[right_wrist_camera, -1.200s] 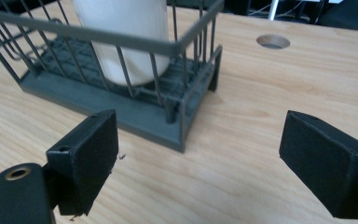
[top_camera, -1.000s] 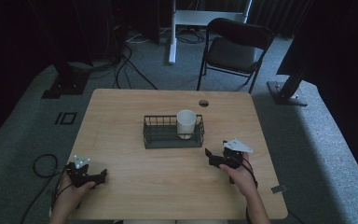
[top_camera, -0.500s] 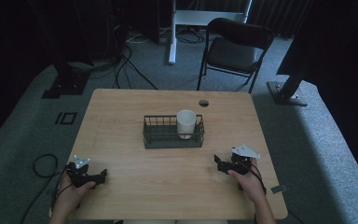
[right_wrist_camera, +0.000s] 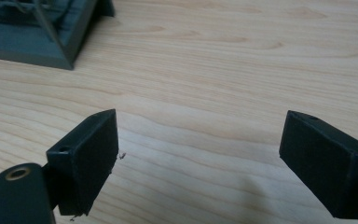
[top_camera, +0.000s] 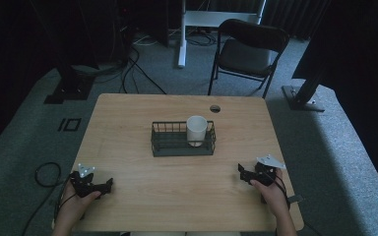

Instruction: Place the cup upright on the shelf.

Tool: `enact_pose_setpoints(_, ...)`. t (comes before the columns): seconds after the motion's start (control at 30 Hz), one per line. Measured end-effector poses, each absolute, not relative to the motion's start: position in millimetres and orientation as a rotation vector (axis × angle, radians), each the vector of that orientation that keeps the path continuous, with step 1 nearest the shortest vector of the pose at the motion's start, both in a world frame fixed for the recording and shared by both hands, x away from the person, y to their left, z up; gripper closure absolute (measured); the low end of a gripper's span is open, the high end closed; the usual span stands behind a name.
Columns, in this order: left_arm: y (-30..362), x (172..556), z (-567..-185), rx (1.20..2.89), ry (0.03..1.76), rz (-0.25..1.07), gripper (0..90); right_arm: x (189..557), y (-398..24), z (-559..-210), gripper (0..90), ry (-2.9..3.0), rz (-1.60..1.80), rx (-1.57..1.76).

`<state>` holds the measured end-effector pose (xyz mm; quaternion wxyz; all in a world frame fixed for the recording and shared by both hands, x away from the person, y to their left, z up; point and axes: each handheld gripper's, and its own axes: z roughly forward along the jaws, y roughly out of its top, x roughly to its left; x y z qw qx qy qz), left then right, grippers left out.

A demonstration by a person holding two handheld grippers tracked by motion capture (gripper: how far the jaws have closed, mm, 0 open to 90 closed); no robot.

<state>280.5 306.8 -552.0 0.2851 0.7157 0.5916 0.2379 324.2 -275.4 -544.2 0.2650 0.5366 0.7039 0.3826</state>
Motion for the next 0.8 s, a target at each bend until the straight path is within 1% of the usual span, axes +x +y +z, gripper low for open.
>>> enact_pose_setpoints(0.8,307,281,-552,1.915,1.582,0.636,1.0,321,-298,-553,11.3,1.953,0.846,1.531)
